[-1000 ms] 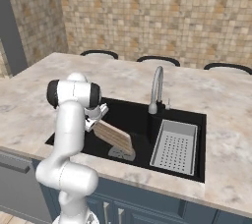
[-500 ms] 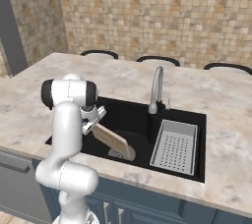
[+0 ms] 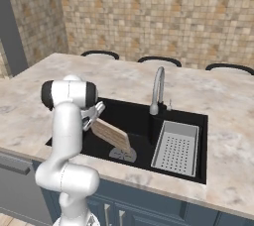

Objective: Move the cutting board and knife to the sink. Then move spray from the cabinet to the counter.

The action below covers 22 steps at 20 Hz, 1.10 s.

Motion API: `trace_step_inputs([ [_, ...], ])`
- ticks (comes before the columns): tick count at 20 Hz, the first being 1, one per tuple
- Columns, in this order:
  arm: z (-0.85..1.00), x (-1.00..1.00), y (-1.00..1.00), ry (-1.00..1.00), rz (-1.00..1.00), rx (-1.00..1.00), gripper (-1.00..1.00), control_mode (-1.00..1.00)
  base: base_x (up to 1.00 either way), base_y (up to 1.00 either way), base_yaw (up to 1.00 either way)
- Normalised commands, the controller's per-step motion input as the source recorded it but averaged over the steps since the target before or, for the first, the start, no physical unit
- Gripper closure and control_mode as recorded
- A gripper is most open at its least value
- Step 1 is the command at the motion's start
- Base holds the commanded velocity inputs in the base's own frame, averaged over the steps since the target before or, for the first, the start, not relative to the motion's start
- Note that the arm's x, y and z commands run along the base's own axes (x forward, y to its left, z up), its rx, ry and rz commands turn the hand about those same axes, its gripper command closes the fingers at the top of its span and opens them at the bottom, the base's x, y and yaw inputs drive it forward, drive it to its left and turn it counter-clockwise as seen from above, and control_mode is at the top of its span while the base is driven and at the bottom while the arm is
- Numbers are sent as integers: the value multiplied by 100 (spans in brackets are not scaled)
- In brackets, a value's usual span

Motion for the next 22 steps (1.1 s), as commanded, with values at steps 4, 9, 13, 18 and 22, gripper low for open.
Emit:
trace_step_inputs([
  [4,-1,0,0,-30,0,-7,100,-100,0,0,0],
  [9,-8,0,-11,-19,0,-1,100,-100,0,0,0],
  [13,-5,0,-40,-6,1,0,100,-100,0,0,0],
  [18,0,13,-48,3,0,0,100,-100,0,0,0],
  [22,0,4,-37,0,0,0,100,-100,0,0,0],
])
